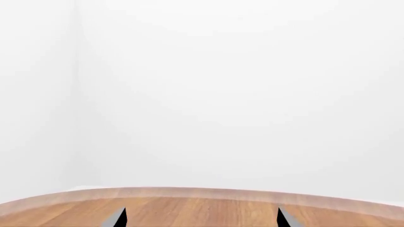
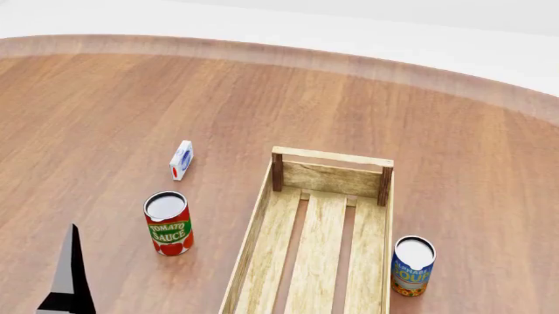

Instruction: Pick up the butter and put it in the tray.

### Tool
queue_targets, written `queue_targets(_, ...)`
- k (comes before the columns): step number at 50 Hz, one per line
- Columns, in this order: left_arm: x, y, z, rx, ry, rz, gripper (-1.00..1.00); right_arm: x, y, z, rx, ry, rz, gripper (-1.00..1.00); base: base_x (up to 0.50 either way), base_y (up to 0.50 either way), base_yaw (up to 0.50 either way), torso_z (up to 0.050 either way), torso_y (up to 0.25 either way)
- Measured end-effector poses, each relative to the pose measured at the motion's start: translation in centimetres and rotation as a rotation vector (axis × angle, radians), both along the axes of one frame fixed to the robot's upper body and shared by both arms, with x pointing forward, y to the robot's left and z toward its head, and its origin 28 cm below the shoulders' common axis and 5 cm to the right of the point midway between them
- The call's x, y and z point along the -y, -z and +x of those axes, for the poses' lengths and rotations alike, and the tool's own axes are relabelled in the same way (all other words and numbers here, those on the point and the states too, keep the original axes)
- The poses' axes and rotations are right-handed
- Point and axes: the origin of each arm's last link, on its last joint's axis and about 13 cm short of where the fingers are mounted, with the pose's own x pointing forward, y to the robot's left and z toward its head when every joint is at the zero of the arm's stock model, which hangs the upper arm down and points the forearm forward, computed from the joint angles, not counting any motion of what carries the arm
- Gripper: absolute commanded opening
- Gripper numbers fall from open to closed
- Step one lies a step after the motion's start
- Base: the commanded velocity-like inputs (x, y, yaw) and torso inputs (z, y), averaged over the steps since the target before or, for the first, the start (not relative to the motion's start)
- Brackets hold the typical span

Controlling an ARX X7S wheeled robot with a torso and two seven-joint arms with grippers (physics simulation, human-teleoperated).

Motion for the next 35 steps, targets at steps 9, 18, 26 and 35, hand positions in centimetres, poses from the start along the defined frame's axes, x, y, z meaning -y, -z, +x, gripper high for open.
queue_targets(9,0.0,0.0,0.0,-0.001,0.0,0.0,1.0,0.1,0.1,-0.2,0.002,0.02,0.006,-1.0,0.0,0.0,0.0,0.0,0.0)
queue_targets(18,0.0,0.1,0.0,-0.002,0.0,-0.001,1.0,0.0,0.0,-0.3,0.008,0.018,-0.005,-1.0,0.0,0.0,0.0,0.0,0.0)
queue_targets(26,0.0,0.0,0.0,-0.002,0.0,-0.004,1.0,-0.2,-0.6,-0.9,-0.01,0.001,-0.022,-1.0,0.0,0.0,0.0,0.0,0.0)
queue_targets(35,-0.1,-0.3,-0.2,0.002,0.001,-0.01,1.0,-0.5,-2.2,-1.6,-0.012,-0.026,-0.031,-1.0,0.0,0.0,0.0,0.0,0.0)
